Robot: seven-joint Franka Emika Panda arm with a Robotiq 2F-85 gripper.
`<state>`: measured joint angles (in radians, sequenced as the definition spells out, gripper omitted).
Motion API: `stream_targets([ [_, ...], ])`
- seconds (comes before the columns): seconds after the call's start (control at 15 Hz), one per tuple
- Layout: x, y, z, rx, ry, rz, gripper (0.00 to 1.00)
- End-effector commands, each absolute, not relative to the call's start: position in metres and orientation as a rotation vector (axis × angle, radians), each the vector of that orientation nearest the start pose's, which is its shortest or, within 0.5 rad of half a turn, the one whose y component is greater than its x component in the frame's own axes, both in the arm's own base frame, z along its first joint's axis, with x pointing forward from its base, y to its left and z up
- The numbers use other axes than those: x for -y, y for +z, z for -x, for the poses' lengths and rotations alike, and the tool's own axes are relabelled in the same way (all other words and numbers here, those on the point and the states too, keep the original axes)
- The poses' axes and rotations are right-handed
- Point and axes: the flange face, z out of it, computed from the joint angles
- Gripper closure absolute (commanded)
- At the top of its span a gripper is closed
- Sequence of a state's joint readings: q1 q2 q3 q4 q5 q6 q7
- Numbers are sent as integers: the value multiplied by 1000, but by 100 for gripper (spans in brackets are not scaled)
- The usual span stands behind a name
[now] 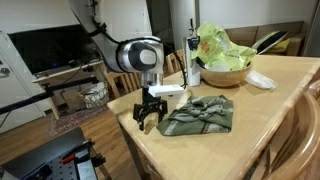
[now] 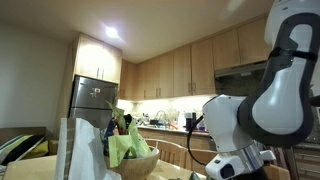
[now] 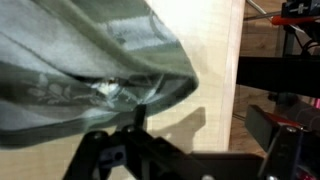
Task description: Move the green towel to the right then fold the green towel
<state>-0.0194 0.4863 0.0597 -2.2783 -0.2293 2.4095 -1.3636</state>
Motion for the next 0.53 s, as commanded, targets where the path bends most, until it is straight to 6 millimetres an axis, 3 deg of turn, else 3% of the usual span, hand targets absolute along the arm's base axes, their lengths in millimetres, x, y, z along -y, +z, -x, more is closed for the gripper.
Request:
stream_targets([
  [0.0, -22, 116, -484, -2324, -546, -2255, 0],
  [0.33, -19, 116, -485, -2318, -544, -2260, 0],
  [0.47, -28, 115, -501, -2314, -526, -2255, 0],
])
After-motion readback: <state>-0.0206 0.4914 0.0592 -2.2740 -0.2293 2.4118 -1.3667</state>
